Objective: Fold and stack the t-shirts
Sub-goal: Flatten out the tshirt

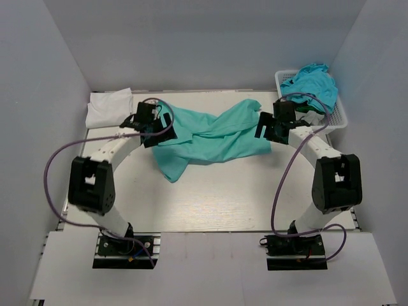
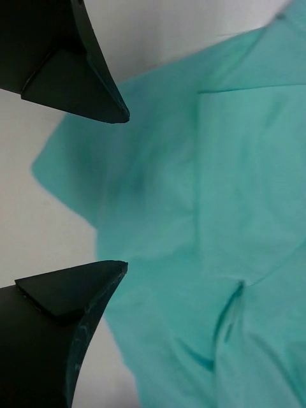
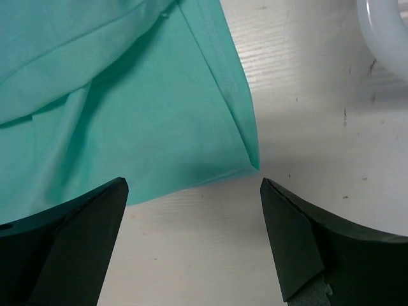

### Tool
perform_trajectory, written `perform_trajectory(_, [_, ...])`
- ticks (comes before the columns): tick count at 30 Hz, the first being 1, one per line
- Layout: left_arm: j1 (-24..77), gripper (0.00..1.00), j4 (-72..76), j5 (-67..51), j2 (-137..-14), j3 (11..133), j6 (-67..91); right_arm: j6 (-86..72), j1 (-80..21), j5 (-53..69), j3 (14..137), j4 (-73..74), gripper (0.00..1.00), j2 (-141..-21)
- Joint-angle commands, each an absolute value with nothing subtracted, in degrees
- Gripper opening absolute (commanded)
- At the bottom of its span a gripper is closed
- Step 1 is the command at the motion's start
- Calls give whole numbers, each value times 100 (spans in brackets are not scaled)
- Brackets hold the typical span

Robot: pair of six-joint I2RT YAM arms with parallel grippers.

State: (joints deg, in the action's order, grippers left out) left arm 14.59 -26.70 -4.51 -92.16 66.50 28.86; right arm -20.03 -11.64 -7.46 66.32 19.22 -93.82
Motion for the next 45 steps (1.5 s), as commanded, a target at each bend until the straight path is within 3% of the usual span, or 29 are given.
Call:
perform_trajectory(1, [1415, 99, -2672, 52, -9930, 7372, 2593, -1820, -1160, -607, 7163, 1784, 90, -9526])
perform_trajectory(6, [1362, 99, -2970, 465, -10845, 8339, 2408, -1749, -1151, -659, 7628, 1942, 90, -9914])
perform_trajectory(11, [1362, 96, -3155, 1151, -11188, 8569, 2408, -1635, -1151, -624, 8059, 2197, 90, -10318])
perform_trajectory(15, [1362, 96, -3085, 1064, -11487, 8630, 2276, -1635, -1143, -641, 8130, 2224, 90, -10450])
perform_trajectory(23, [1362, 84, -3032, 756, -11830, 8833, 2276, -1678, -1151, -791, 8209, 2250, 90, -10538])
perform_trajectory(35, [1362, 54, -3137, 642, -11646, 8833, 2329, -1749, -1143, -712, 8306, 2329, 90, -10644])
perform_trajectory(40, [1362, 22, -3138, 466, -11505, 8886, 2329, -1758, -1134, -712, 8297, 2303, 90, -10635])
perform_trajectory(42, [1362, 4, -3138, 396, -11505, 8938, 2329, -1766, -1142, -703, 8288, 2294, 90, -10635])
perform_trajectory(45, [1362, 0, -3243, 343, -11505, 8991, 2382, -1714, -1134, -712, 8288, 2303, 90, -10600])
